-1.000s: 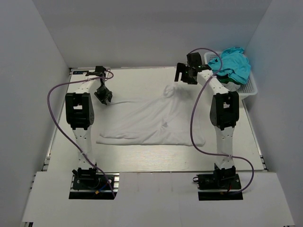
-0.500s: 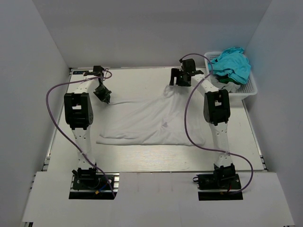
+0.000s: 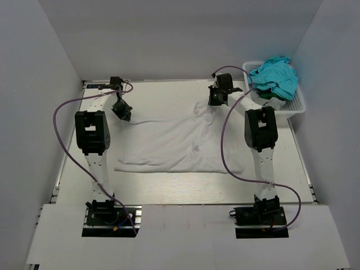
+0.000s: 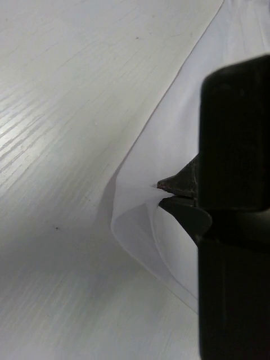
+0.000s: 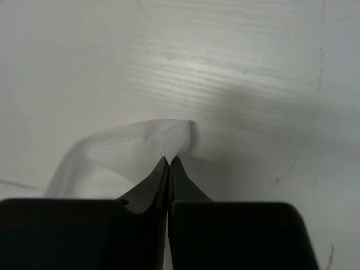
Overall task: Fold and stack the t-shirts
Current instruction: Grap the side of the flattened tshirt furthest away from the robot with both arms, then fold the other side of the tshirt into a rectangle
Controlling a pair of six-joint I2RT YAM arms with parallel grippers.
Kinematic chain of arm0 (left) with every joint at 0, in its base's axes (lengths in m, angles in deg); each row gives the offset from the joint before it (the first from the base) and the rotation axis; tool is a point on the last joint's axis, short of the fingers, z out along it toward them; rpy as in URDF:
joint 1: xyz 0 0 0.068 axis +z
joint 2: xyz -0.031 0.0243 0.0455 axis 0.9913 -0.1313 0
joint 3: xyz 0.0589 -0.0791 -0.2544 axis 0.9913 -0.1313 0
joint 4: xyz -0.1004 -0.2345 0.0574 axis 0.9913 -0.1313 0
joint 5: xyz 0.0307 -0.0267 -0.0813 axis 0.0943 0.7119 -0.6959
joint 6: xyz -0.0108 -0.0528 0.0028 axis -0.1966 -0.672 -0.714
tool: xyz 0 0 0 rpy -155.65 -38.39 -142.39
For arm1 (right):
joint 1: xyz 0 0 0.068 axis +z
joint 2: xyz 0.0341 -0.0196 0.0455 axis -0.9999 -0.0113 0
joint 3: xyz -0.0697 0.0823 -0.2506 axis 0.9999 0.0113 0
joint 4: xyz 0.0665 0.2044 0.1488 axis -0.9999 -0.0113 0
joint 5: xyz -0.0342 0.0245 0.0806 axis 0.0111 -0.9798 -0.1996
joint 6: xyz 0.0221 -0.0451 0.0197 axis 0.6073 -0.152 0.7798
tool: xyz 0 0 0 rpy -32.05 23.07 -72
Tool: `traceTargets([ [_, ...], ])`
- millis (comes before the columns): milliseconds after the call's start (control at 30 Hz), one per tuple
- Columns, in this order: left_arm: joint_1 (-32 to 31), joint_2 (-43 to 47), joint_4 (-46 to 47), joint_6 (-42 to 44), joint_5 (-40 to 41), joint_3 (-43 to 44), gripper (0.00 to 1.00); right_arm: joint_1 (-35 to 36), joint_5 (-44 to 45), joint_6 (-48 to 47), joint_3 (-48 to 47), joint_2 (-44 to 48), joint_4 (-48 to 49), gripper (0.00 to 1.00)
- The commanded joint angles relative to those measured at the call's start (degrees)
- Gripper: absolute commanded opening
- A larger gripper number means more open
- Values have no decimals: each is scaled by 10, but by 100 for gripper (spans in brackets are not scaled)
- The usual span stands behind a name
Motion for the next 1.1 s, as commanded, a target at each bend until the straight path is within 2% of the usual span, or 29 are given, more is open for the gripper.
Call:
traceTargets([
  [0,4,91,6,5,-5,-7,0,6,-15,-25,68,128,54,0],
  [33,4,102,6,5,1,-17,0,7,-18,-27,117,149,94,0],
  [67,4,113,13,5,1,-43,0,8,-28,-34,143,211,108,0],
  [133,4,152,24,5,1,-92,0,13,-31,-35,247,252,151,0],
  [167,4,166,35,0,1,-109,0,13,-31,-39,270,272,171,0],
  [200,4,179,41,0,1,-126,0,13,-33,-41,329,326,174,0],
  [267,4,218,50,-5,1,-173,0,14,-33,-44,369,377,177,0],
  [300,4,230,57,-5,1,-200,0,17,-35,-44,426,411,180,0],
  [500,-1,296,63,-17,1,-269,0,22,-27,-30,561,563,175,0],
  [533,-1,314,63,-17,1,-286,0,22,-26,-30,595,612,174,0],
  [633,-1,351,63,-22,6,-323,0,26,-20,-36,625,685,159,0],
  [767,-1,379,70,-27,6,-369,0,31,-27,-39,700,752,117,0],
  [867,-1,379,70,-32,6,-397,0,38,-48,-14,750,765,106,0],
  [900,-1,379,64,-32,6,-410,0,43,-54,-4,771,768,103,3],
  [967,-1,385,58,-38,12,-422,3,47,-85,26,808,768,98,29],
  [1000,-1,385,50,-38,12,-434,12,50,-94,40,817,768,81,44],
  [1033,-1,385,50,-38,12,-434,21,54,-109,48,824,770,71,90],
  [1067,-1,385,41,-38,26,-441,36,57,-119,53,830,774,45,90],
])
